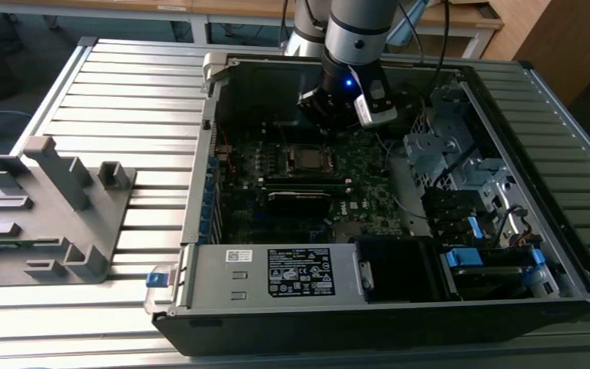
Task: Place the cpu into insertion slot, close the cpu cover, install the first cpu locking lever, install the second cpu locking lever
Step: 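Close the cpu cover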
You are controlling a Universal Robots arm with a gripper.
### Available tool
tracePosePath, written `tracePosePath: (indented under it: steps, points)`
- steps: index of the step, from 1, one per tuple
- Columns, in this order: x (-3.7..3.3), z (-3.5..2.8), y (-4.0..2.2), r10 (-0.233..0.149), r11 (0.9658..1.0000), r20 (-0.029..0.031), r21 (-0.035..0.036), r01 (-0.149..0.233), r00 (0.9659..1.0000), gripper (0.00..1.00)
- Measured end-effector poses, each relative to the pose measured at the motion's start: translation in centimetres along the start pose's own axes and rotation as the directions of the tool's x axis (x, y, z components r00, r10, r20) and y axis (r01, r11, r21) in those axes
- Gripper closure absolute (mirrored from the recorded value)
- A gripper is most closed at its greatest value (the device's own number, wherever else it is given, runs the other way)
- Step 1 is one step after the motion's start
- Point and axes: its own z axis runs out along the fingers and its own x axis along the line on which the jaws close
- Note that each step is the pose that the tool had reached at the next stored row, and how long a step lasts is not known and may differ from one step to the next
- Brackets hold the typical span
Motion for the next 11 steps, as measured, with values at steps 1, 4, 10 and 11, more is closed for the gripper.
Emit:
tracePosePath:
  steps: [1, 4, 10, 11]
  points:
    - [0.00, 0.00, 0.00, 0.000, 1.0000, 0.0000, 0.0000, 0.000, 1.0000, 0.89]
    - [0.03, 0.00, -0.01, 0.000, 1.0000, 0.0000, 0.0001, 0.000, 1.0000, 0.89]
    - [0.75, 0.08, -0.11, 0.000, 1.0000, 0.0016, 0.0002, 0.000, 1.0000, 0.89]
    - [0.92, 0.11, -0.13, 0.000, 1.0000, 0.0019, 0.0003, 0.000, 1.0000, 0.89]
